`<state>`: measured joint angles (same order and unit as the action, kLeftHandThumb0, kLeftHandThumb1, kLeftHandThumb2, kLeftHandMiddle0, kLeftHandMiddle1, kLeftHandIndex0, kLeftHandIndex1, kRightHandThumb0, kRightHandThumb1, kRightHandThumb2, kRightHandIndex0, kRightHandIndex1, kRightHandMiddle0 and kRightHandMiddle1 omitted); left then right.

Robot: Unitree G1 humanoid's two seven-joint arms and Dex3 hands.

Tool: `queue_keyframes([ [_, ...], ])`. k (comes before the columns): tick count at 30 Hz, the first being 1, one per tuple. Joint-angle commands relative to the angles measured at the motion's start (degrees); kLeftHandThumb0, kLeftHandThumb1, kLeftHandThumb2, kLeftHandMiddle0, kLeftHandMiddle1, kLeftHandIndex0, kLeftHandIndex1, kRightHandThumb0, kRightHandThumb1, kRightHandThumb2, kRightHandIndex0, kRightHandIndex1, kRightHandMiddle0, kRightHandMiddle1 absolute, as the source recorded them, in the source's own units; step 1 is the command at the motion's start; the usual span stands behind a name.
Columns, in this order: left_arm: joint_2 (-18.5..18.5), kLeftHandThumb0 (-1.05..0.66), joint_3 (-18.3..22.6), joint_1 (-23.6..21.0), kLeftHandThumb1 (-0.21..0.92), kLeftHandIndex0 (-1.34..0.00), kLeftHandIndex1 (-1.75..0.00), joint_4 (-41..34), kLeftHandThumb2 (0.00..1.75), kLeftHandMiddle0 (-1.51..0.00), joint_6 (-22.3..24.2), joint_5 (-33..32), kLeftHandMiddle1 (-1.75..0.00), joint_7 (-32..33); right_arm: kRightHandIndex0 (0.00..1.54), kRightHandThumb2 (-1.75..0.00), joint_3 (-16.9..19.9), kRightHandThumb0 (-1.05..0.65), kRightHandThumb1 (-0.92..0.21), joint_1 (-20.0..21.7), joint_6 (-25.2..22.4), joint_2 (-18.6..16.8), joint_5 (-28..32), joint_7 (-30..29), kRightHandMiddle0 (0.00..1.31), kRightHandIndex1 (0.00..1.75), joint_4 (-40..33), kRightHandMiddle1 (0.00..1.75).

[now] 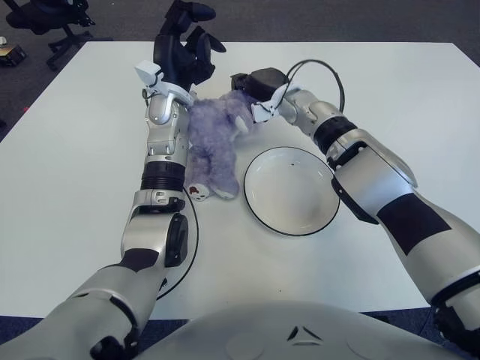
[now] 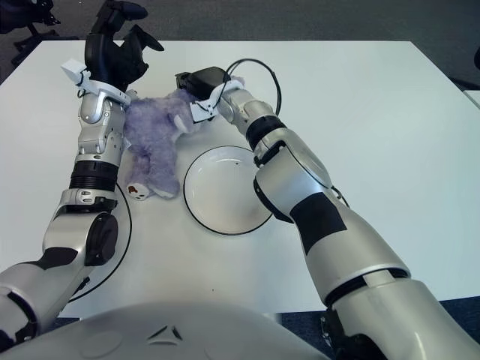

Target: Put the doll into the plate.

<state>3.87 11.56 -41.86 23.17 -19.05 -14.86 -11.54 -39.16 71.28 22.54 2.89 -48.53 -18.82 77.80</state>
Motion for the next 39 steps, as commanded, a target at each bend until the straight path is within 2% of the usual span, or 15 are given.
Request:
queue_keyframes([
  [1,1.24,-0.02,0.74,1.51,0.53,-0.5,-1.34,-1.83,0.87,-0.66,-1.37,-0.68,-1.53,-0.98,0.52,-1.23,-0.45,0.0,-0.39,-0.89,0.57,0.97,-0.61,-1.32,0.39,1.71,0.57,1.74],
  [4,1.82,-0.02,0.88,2.33,0.54,-0.49,-1.34,-2.81,0.84,-0.66,-2.5,-0.85,-1.52,-1.64,0.52,-1.21,-0.18,0.0,-0.4,-1.0,0.74,1.13,-0.33,-1.98,0.38,1.7,0.59,1.75],
  [9,3.56,-0.02,1.69,5.73,0.55,-0.49,-1.34,-6.32,0.83,-0.65,-8.0,-1.34,-1.52,-4.16,0.52,-1.2,0.68,0.0,-0.41,-1.27,0.94,1.41,0.4,-3.92,0.37,1.69,0.54,1.75],
  [16,5.03,-0.01,3.07,9.14,0.55,-0.49,-1.34,-9.67,0.83,-0.66,-12.19,-1.85,-1.51,-4.98,0.52,-1.19,1.17,0.0,-0.41,-1.33,0.93,1.76,0.55,-4.84,0.37,1.69,0.61,1.75],
  [31,6.98,-0.01,4.48,13.89,0.59,-0.49,-1.32,-16.74,0.76,-0.67,-11.18,-3.45,-1.46,-4.3,0.5,-1.19,2.27,0.0,-0.42,-1.4,0.25,1.85,1.0,-3.71,0.36,1.71,0.83,1.75],
  [39,8.87,-0.01,7.25,19.13,0.59,-0.49,-1.33,-22.32,0.75,-0.68,-11.88,-2.11,-1.44,-3.09,0.51,-1.19,6.01,0.0,-0.42,-0.54,0.04,2.05,4.7,3.54,0.37,1.7,0.92,1.75],
])
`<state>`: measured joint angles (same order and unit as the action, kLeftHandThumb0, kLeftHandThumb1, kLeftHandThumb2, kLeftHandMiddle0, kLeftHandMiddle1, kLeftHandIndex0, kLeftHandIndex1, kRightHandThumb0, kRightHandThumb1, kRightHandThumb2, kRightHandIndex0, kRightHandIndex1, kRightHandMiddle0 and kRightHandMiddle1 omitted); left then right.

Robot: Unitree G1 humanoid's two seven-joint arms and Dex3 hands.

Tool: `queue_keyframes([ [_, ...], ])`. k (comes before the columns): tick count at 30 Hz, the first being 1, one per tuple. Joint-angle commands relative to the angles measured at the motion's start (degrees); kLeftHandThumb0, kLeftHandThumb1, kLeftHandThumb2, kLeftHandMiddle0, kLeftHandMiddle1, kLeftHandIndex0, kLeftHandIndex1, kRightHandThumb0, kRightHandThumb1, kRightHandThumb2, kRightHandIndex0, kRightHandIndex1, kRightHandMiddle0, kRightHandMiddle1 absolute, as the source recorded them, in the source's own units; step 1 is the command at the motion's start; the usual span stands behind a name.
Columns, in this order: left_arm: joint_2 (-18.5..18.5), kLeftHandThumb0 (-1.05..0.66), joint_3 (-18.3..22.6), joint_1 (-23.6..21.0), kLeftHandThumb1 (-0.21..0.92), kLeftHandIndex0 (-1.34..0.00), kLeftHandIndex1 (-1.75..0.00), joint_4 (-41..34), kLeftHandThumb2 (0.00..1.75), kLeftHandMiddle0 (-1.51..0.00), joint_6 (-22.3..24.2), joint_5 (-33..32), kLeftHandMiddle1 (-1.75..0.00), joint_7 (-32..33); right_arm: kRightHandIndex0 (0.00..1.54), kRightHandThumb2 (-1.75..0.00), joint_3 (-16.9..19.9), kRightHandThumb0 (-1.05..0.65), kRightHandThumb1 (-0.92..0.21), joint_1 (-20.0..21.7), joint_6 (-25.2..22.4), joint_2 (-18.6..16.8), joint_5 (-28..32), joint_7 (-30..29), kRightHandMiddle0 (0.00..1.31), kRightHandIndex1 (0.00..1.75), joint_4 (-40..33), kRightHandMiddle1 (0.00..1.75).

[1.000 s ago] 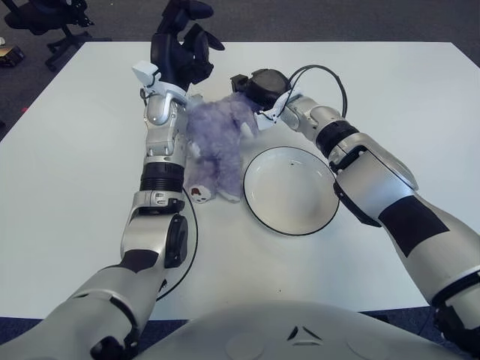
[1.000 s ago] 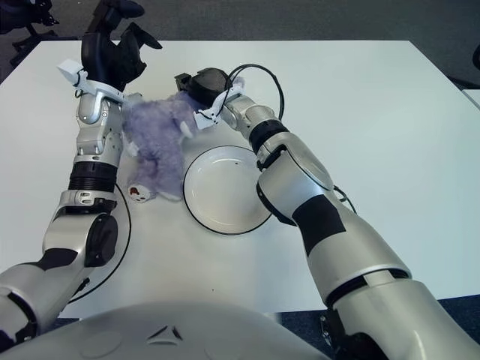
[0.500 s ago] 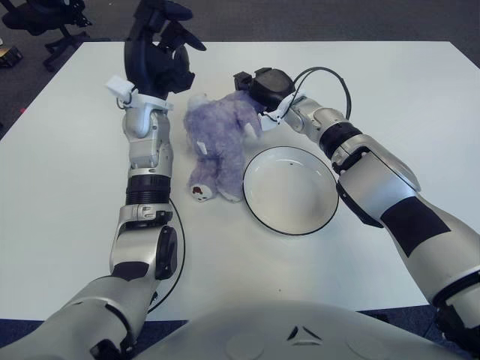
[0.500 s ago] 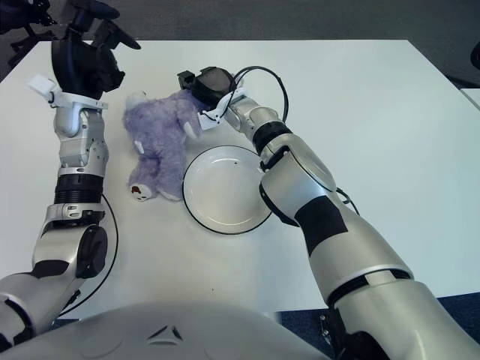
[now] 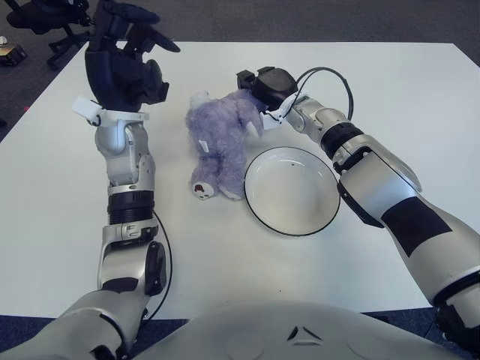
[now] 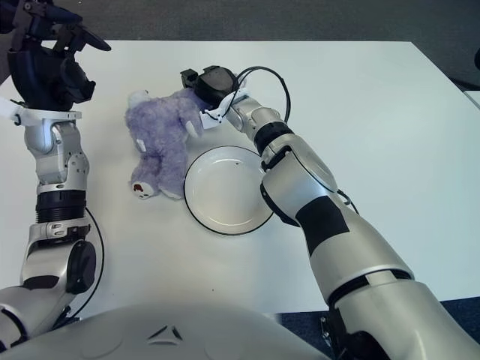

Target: Put the doll into the plate.

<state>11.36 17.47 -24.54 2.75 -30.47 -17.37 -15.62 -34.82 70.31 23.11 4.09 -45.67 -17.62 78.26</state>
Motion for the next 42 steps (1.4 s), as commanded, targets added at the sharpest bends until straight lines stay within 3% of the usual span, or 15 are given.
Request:
queue_keyframes([
  [1,1.62,-0.01,1.8,2.9,0.59,-0.49,-1.33,-3.1,0.75,-0.68,-0.11,0.37,-1.44,1.22,0.51,-1.19,2.59,0.0,-0.42,1.0,-1.44,0.8,2.85,5.36,0.37,1.7,0.55,1.75],
  [6,2.49,-0.01,3.67,7.25,0.62,-0.48,-1.32,-7.3,0.7,-0.68,1.24,0.75,-1.42,2.59,0.51,-1.21,6.06,0.0,-0.41,3.23,-4.81,0.72,6.47,16.96,0.36,1.71,0.59,1.75],
  [12,2.65,-0.01,5.07,9.29,0.66,-0.48,-1.3,-8.97,0.63,-0.68,2.08,4.23,-1.39,6.08,0.54,-1.2,7.25,0.0,-0.4,4.46,-6.34,1.18,7.55,22.01,0.36,1.69,0.23,1.75],
  [26,1.88,-0.01,5.83,11.03,0.69,-0.47,-1.3,-8.53,0.58,-0.68,2.57,8.42,-1.36,12.12,0.61,-1.17,6.4,0.0,-0.4,6.24,-3.82,3.61,6.82,28.88,0.35,1.59,0.21,1.75],
  [31,3.62,-0.01,5.93,11.76,0.71,-0.47,-1.3,-6.66,0.53,-0.68,-0.7,14.55,-1.35,13.27,0.61,-1.18,6.52,0.0,-0.39,7.5,-2.63,4.87,6.85,31.96,0.36,1.59,0.3,1.75],
  [42,7.64,-0.01,5.75,12.53,0.89,-0.47,-1.22,-2.31,0.23,-0.62,-7.66,27.95,-1.37,17.8,0.62,-1.21,7.0,0.0,-0.38,10.77,-0.23,7.08,7.58,40.18,0.36,1.61,-0.03,1.75],
])
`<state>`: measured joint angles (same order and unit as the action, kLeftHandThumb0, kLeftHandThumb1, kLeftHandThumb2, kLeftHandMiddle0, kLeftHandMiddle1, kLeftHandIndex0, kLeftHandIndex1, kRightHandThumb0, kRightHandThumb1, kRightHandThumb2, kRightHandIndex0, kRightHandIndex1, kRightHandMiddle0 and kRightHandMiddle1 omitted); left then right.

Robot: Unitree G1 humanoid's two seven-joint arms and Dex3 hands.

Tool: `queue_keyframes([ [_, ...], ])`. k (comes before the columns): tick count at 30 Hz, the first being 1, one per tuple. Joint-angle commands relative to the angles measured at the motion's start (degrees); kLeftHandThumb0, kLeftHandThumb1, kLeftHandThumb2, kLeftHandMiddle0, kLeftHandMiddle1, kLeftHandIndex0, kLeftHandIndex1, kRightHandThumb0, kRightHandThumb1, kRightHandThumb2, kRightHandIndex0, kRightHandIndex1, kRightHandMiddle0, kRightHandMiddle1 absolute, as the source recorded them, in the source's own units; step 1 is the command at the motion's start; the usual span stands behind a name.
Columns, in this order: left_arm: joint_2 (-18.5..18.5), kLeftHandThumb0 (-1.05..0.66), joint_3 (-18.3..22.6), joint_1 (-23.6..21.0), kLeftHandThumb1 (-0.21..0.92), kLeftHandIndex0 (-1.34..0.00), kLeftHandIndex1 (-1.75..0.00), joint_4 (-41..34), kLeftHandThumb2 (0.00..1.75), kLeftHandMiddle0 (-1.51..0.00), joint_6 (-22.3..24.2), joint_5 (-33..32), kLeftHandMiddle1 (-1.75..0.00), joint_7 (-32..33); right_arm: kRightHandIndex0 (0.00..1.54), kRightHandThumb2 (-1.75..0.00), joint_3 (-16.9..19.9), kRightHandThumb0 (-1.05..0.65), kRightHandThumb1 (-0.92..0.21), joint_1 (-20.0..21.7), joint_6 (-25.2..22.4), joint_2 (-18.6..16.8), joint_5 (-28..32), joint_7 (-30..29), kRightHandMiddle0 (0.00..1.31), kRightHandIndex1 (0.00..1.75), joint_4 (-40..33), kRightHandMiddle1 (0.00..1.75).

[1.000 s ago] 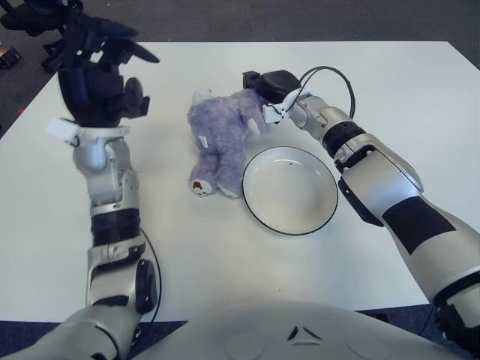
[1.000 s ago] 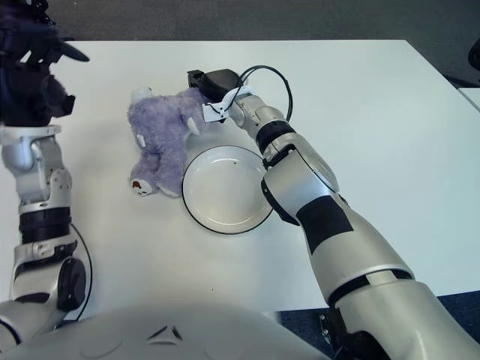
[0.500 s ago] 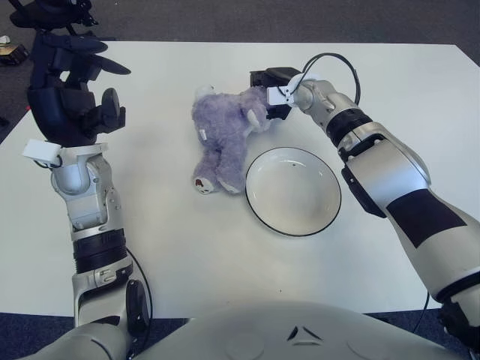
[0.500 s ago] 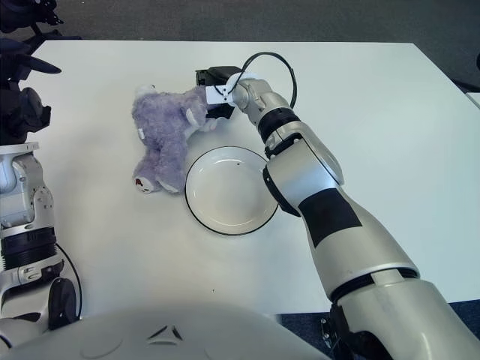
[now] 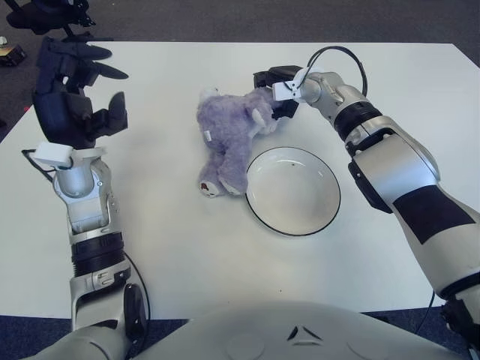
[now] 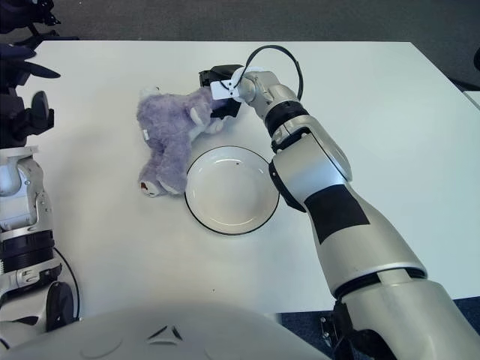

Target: Put the doll into the plate.

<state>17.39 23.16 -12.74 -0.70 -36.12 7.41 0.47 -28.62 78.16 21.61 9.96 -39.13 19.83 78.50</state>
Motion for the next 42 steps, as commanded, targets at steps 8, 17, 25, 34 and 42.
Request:
queue_keyframes([
  [8,3.75,-0.01,-0.93,1.17,0.92,-0.46,-1.21,2.32,0.21,-0.56,-3.41,10.45,-1.43,5.13,0.63,-1.24,0.57,0.0,-0.35,5.6,2.8,2.94,0.85,8.75,0.38,1.62,-0.87,1.75],
  [17,5.66,0.0,-3.04,0.54,0.92,-0.45,-1.21,3.94,0.24,-0.5,-3.73,12.25,-1.5,6.21,0.64,-1.28,-2.33,0.0,-0.32,7.76,7.84,4.77,-1.88,9.34,0.39,1.65,-0.82,1.75],
  [25,6.43,0.0,-4.56,-0.18,0.92,-0.46,-1.22,4.36,0.25,-0.47,-2.47,15.7,-1.52,8.04,0.64,-1.28,-3.27,0.0,-0.33,9.92,9.2,5.47,-2.28,11.09,0.39,1.65,-0.54,1.75],
  [34,6.58,-0.01,-6.63,-0.14,0.92,-0.38,-1.31,3.49,0.29,-0.45,1.15,22.15,-1.53,12.05,0.88,-1.04,-4.24,-0.37,-0.53,11.03,8.08,4.89,-2.93,12.38,0.43,1.74,-0.51,1.75],
  [42,9.47,-0.01,-11.66,-2.9,0.92,-0.25,-1.47,7.63,0.41,-0.3,0.11,30.63,-1.64,17.6,0.95,-0.21,-6.4,-0.19,-0.83,11.29,4.22,3.0,-4.45,14.87,0.77,1.75,0.13,1.75],
])
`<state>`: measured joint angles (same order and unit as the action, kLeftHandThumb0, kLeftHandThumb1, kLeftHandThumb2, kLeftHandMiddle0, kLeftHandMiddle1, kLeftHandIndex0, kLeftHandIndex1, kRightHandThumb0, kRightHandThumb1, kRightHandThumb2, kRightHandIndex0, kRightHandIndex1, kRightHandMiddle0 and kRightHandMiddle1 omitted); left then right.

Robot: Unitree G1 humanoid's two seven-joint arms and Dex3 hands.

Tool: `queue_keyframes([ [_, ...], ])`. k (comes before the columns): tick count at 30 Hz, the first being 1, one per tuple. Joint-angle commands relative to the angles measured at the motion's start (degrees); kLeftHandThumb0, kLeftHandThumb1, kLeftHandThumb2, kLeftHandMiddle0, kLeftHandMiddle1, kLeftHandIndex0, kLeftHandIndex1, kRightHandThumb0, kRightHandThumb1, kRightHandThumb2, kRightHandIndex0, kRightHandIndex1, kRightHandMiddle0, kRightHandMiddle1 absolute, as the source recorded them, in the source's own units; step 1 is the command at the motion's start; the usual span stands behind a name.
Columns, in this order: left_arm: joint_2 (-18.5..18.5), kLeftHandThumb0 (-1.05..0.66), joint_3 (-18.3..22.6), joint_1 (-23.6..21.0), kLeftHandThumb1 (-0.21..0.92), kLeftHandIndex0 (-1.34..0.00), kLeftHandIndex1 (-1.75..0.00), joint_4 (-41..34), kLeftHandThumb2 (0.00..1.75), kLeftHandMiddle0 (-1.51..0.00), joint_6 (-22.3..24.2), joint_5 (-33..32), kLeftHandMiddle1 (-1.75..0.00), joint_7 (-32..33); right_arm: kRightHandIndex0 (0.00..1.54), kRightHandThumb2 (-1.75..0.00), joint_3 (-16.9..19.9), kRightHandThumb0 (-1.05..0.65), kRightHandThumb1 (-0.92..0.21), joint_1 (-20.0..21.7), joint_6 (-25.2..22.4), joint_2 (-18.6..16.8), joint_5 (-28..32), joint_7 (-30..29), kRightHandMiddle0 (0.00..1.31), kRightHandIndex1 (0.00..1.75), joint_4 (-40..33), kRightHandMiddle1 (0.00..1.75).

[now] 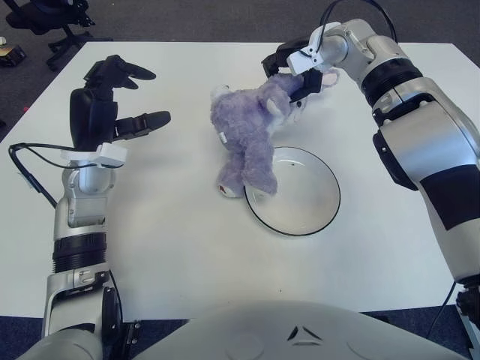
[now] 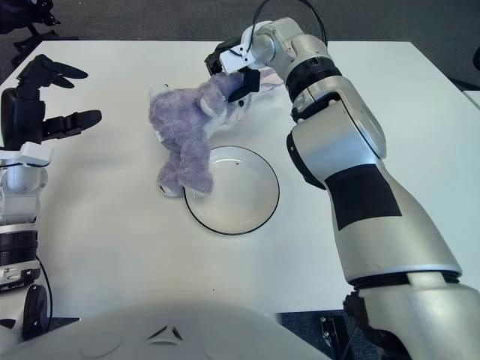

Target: Put the doll into the plate.

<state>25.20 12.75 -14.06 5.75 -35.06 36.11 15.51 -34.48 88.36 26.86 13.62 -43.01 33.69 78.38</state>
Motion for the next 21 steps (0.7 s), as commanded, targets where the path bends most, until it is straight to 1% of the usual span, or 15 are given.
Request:
queue_keyframes([
  [1,1.96,-0.01,-1.76,-2.01,0.92,-0.24,-1.48,1.74,0.42,-0.3,-1.49,2.85,-1.65,3.85,0.95,-0.18,-0.79,-0.19,-0.84,0.87,-1.9,-1.08,-0.79,1.1,0.78,1.75,0.23,1.75],
  [5,2.81,-0.01,-3.38,-3.27,0.92,-0.23,-1.5,3.38,0.42,-0.3,-2.61,5.28,-1.63,7.73,0.96,-0.13,-1.37,-0.18,-0.86,0.48,-3.86,-2.04,-1.27,1.24,0.76,1.75,0.16,1.75],
  [6,2.99,-0.07,-3.77,-3.53,0.92,-0.25,-1.52,3.69,0.4,-0.28,-2.79,5.8,-1.53,8.63,0.95,-0.12,-1.51,-0.18,-0.86,0.42,-4.12,-2.2,-1.35,1.22,0.75,1.75,0.15,1.75],
  [7,3.18,-0.17,-4.11,-3.69,0.92,-0.29,-1.53,3.94,0.39,-0.26,-2.88,6.13,-1.36,9.33,0.95,-0.12,-1.61,-0.18,-0.86,0.38,-4.27,-2.29,-1.39,1.21,0.73,1.75,0.13,1.75],
  [8,3.36,-0.24,-4.38,-3.8,0.92,-0.32,-1.55,4.14,0.38,-0.25,-2.93,6.33,-1.25,9.89,0.95,-0.11,-1.67,-0.18,-0.86,0.36,-4.37,-2.34,-1.4,1.21,0.72,1.75,0.12,1.75],
  [9,3.55,-0.26,-4.61,-3.85,0.92,-0.32,-1.55,4.31,0.37,-0.25,-2.93,6.39,-1.21,10.29,0.95,-0.11,-1.7,-0.18,-0.87,0.36,-4.42,-2.35,-1.38,1.21,0.72,1.75,0.1,1.75],
  [10,3.75,-0.29,-5.37,-4.25,0.92,-0.34,-1.55,4.4,0.37,-0.25,-3.26,7.99,-1.15,12.0,0.95,-0.11,-2.0,-0.18,-0.87,0.34,-4.28,-2.52,-1.58,1.54,0.71,1.75,0.14,1.75],
  [11,3.96,-0.35,-6.12,-4.57,0.92,-0.28,-1.28,4.46,0.27,-0.25,-3.49,9.74,-1.02,13.75,0.94,-0.1,-2.27,-0.19,-0.87,0.33,-4.15,-2.66,-1.76,1.87,0.7,1.75,0.18,1.75],
  [12,4.16,-0.37,-6.7,-4.79,0.92,-0.28,-1.15,4.54,0.23,-0.25,-3.63,10.99,-0.96,15.1,0.94,-0.1,-2.47,-0.19,-0.87,0.33,-4.06,-2.76,-1.87,2.09,0.69,1.75,0.21,1.75],
  [13,4.4,-0.41,-7.42,-5.0,0.92,-0.28,-0.96,4.59,0.17,-0.26,-3.58,12.76,-0.87,16.84,0.93,-0.1,-2.67,-0.2,-0.87,0.35,-3.97,-2.84,-1.98,2.37,0.69,1.75,0.24,1.75],
  [14,4.65,-0.45,-7.95,-5.1,0.92,-0.28,-0.83,4.69,0.12,-0.26,-3.43,13.8,-0.8,18.05,0.93,-0.1,-2.78,-0.2,-0.87,0.37,-3.95,-2.88,-2.01,2.5,0.69,1.75,0.25,1.75],
  [17,5.31,-0.49,-9.06,-5.29,0.92,-0.28,-0.67,5.09,0.06,-0.27,-3.02,15.01,-0.71,20.26,0.93,-0.09,-2.91,-0.21,-0.88,0.39,-3.94,-2.91,-1.99,2.66,0.69,1.75,0.25,1.75],
  [18,5.39,-0.5,-9.92,-5.37,0.92,-0.28,-0.66,4.72,0.06,-0.27,-1.96,17.57,-0.7,22.54,0.93,-0.09,-2.92,-0.21,-0.88,0.43,-4.17,-3.01,-1.92,2.95,0.69,1.75,0.28,1.75],
  [20,5.71,-0.52,-11.87,-5.67,0.92,-0.28,-0.59,4.09,0.03,-0.28,0.3,23.23,-0.62,27.72,0.93,-0.08,-3.36,-0.22,-0.88,0.56,-4.76,-3.29,-2.19,3.59,0.7,1.75,0.37,1.75],
  [21,5.9,-0.52,-12.64,-5.82,0.92,-0.29,-0.57,4.03,0.02,-0.29,1.11,25.04,-0.6,29.61,0.93,-0.08,-3.53,-0.22,-0.88,0.59,-4.99,-3.4,-2.29,3.81,0.7,1.75,0.4,1.75],
])
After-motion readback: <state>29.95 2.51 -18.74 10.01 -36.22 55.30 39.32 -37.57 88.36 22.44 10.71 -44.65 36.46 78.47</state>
